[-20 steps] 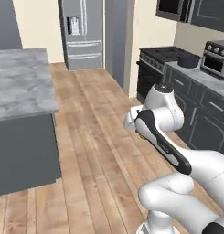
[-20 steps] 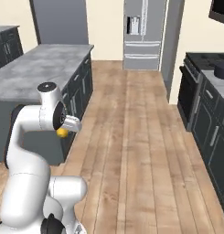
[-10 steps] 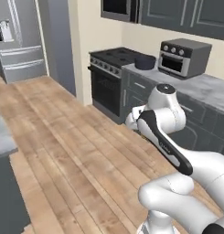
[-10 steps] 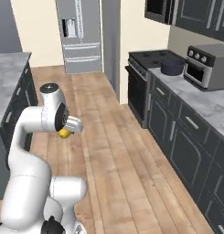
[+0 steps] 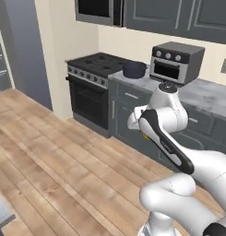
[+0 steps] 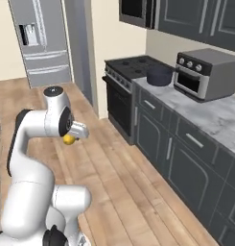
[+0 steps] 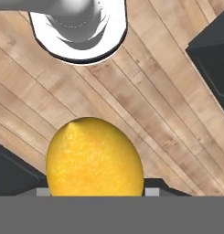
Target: Turn on the sink faucet. Then move the lemon from the counter to the sink. Turn off the sink. Move the vegetable from the sink to the pot next to the stove. Finally move the pot to the rear left burner.
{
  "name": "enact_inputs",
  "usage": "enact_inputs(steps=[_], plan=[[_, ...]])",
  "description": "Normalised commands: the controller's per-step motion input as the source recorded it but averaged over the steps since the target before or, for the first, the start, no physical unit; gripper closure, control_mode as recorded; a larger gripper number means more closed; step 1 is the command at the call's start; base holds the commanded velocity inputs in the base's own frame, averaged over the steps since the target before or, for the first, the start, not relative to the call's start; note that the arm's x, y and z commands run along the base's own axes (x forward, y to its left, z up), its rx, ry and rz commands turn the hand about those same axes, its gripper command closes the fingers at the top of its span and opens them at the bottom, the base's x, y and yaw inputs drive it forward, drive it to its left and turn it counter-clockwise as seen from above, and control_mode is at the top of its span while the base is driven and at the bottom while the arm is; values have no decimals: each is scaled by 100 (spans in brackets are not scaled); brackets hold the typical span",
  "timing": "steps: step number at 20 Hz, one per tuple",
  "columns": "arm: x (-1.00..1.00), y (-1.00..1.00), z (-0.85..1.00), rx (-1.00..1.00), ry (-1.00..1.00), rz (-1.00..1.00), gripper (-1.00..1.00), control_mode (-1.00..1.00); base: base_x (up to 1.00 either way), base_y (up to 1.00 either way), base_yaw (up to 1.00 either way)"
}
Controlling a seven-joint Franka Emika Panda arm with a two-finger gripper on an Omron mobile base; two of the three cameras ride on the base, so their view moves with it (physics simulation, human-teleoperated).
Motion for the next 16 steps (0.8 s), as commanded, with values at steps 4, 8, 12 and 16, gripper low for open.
enact_inputs(steps=[4, 8, 12, 16], plan=[[0, 0, 0, 0, 0, 0, 100, 100, 98, -2, -31], [0, 0, 0, 0, 0, 0, 100, 100, 93, -2, -30], [0, 0, 0, 0, 0, 0, 100, 100, 100, 28, -35], [0, 0, 0, 0, 0, 0, 100, 100, 100, 54, -37]])
